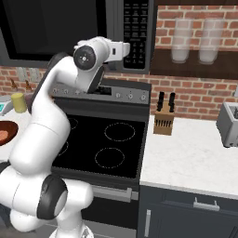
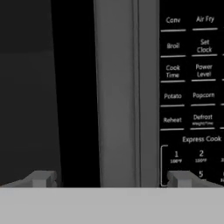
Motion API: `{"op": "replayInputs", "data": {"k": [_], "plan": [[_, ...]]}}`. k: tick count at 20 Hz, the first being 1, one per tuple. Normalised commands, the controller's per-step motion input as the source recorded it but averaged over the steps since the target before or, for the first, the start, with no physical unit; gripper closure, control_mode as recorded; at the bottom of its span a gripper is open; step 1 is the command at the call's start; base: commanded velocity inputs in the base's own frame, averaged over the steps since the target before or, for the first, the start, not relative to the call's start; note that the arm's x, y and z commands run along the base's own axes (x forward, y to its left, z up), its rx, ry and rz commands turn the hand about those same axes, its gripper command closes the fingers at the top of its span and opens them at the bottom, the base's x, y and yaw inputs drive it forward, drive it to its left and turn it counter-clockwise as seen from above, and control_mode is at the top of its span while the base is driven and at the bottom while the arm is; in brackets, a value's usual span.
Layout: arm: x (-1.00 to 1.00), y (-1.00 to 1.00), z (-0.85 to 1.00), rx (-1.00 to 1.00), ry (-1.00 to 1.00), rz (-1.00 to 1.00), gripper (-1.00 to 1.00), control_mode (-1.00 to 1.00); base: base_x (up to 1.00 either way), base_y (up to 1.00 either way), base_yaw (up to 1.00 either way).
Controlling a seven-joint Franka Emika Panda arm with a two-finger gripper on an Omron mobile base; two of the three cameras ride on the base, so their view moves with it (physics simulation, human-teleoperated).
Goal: Open the microwave, place the bowl with waffle inside the microwave, then close the microwave door and turn it on.
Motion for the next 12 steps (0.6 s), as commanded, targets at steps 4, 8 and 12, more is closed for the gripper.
{"op": "replayInputs", "data": {"k": [4,8,12], "plan": [[0.35,0.00,0.00,0.00,0.06,0.00,-1.00,-1.00,0.00,0.00,0.00],[0.26,0.00,0.00,0.00,0.05,0.00,-1.00,-1.00,0.00,0.00,0.00],[0.12,0.00,0.00,0.00,0.03,0.00,-1.00,-1.00,0.00,0.00,0.00]]}}
